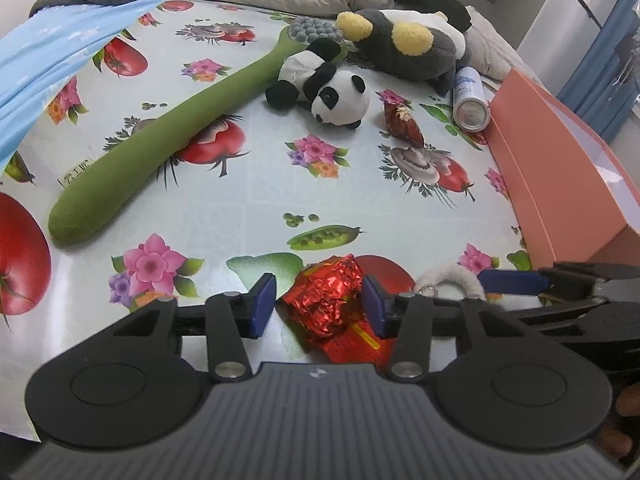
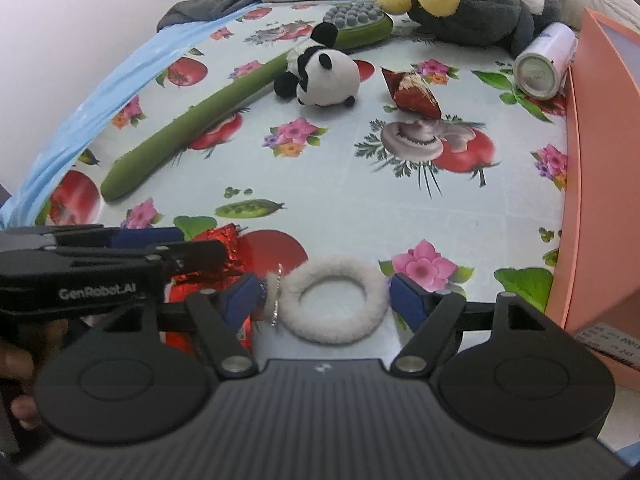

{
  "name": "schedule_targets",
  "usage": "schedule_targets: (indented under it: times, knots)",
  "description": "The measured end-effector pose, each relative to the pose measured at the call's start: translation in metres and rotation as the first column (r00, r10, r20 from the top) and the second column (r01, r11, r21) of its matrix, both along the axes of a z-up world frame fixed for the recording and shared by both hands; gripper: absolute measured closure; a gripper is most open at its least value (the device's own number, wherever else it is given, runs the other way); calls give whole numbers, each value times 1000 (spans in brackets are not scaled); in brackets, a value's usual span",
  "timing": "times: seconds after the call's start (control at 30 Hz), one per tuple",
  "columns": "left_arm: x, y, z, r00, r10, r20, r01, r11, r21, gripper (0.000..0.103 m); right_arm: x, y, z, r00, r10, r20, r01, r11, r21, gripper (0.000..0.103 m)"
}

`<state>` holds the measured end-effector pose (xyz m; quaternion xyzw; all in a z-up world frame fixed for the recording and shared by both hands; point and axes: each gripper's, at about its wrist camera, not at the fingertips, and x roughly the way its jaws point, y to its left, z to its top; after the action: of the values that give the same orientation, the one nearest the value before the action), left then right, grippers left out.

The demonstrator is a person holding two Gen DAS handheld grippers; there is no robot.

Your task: Organize soft objects

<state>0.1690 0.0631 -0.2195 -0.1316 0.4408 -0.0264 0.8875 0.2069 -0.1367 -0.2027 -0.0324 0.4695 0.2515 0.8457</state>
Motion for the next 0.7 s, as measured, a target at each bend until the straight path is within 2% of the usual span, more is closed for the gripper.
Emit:
schedule_targets:
  times: [0.2,0.3,0.5,0.6,0.67,0.7]
  knots:
    - [-3,0,0,1000,7,11,-7,1000,-16,58,0,0,-5,1000,14,-14,-14,1000,3,27]
    - [-4,2,1,1000,11,20,-10,1000,-27,63,-1,1,-6,998,56,-23,-56,998,5,28]
    - [-5,5,2,1000,21,19,-21,999,-33,64,-8,10,-8,990,144,-2,-144,989,-24,26]
    - [-6,6,1,999,28,19,-27,999,-36,64,-12,15,-9,986,166,18,-165,985,-51,43]
    - [-8,7,2,999,32,20,-31,999,-37,64,-13,16,-9,985,170,38,-167,984,-65,73]
    - [-9,8,2,999,34,21,-34,999,-37,64,-13,15,-8,986,160,41,-157,985,-68,77]
